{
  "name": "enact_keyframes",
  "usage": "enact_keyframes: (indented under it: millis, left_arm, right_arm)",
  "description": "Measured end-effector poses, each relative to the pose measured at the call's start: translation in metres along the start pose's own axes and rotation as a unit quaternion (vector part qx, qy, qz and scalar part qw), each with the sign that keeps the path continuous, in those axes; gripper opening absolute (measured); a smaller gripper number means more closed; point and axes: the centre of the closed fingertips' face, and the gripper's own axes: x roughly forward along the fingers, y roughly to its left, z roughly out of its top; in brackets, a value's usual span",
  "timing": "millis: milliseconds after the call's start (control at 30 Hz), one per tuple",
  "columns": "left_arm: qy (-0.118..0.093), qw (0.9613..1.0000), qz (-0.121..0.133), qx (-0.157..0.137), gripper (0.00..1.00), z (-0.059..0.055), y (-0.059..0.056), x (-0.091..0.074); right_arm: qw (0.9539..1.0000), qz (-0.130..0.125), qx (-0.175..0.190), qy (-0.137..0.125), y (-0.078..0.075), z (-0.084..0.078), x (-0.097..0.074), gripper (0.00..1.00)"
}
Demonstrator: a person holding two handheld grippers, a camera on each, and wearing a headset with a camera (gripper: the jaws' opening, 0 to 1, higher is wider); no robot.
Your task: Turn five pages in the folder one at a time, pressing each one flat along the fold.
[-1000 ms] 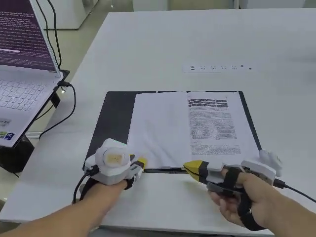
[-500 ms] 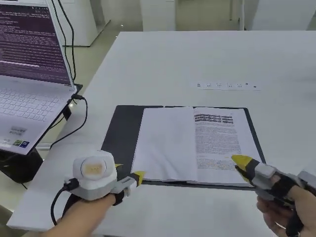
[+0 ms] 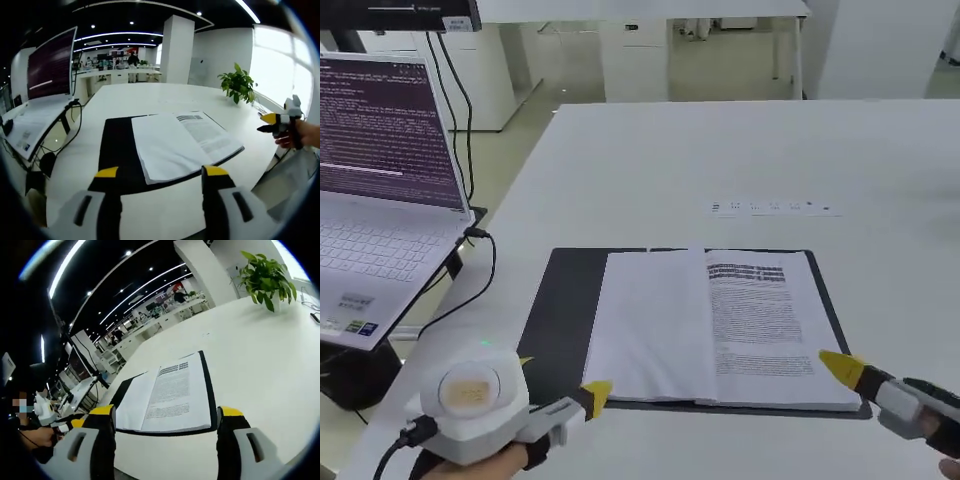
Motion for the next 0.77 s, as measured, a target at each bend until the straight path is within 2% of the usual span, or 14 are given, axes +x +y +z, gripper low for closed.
enact_keyframes:
  millis: [33, 67, 133, 267, 433, 467, 767]
  left_arm:
    - [0.000, 0.9999, 0.001, -0.013, 0.67, 0.000, -0.002, -0.001]
    - [-0.002, 0.9999, -0.002, -0.014, 0.69, 0.001, -0.004, -0.002]
    - [-0.002, 1.0000, 0.000, -0.003, 0.73, 0.002, -0.008, -0.002]
    - [-0.026, 0.9993, 0.003, 0.027, 0.87, 0.013, -0.015, -0.005]
    - [-0.036, 0.9988, 0.002, 0.034, 0.99, 0.018, -0.022, -0.007]
    - [-0.028, 0.9991, 0.000, 0.031, 0.99, 0.016, -0.023, -0.008]
    - [-0.027, 0.9994, 0.008, 0.019, 0.99, 0.013, -0.020, -0.015]
  right_arm:
    - [1.0000, -0.003, -0.006, -0.001, -0.002, 0.001, -0.001, 0.84]
    - [1.0000, -0.005, -0.006, 0.001, -0.003, 0.000, -0.003, 0.85]
    - [0.9999, -0.011, -0.009, -0.003, -0.007, 0.000, -0.005, 0.87]
    - [0.9988, -0.025, -0.039, -0.019, -0.017, 0.005, -0.010, 0.99]
    - [0.9982, -0.024, -0.051, -0.020, -0.017, 0.006, -0.013, 1.00]
    - [0.9980, -0.024, -0.055, -0.022, -0.017, 0.007, -0.013, 1.00]
    - [0.9939, -0.014, -0.109, -0.007, -0.004, 0.005, -0.011, 1.00]
